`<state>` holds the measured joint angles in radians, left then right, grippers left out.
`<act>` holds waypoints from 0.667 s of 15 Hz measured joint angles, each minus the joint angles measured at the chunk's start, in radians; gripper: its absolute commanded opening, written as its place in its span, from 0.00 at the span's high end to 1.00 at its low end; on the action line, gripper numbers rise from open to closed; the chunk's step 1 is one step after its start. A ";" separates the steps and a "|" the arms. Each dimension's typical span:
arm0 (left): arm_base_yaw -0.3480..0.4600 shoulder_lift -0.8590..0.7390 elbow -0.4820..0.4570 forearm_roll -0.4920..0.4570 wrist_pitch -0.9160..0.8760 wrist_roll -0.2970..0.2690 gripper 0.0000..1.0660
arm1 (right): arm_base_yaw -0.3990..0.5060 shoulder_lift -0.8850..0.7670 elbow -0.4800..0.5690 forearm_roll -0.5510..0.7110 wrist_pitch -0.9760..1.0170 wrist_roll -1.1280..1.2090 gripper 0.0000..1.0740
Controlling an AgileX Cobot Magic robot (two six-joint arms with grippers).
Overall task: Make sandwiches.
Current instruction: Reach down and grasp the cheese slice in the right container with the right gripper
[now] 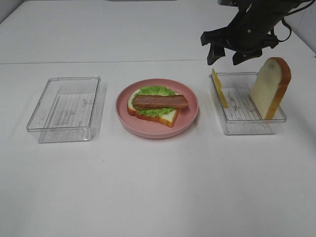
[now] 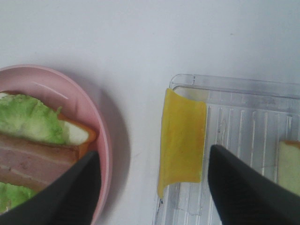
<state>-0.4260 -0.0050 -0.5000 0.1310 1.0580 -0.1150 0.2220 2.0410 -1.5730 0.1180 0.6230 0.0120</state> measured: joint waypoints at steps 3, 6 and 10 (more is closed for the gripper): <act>0.000 0.000 0.000 0.000 0.000 0.000 0.33 | 0.000 0.049 0.000 0.003 0.000 0.000 0.44; 0.000 0.000 0.000 0.000 0.000 0.000 0.33 | 0.000 0.087 0.000 0.011 -0.009 0.000 0.44; 0.000 0.000 0.000 0.000 0.000 0.000 0.33 | 0.000 0.121 0.000 0.011 -0.030 0.000 0.59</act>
<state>-0.4260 -0.0050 -0.5000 0.1310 1.0580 -0.1150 0.2220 2.1620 -1.5730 0.1290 0.5930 0.0120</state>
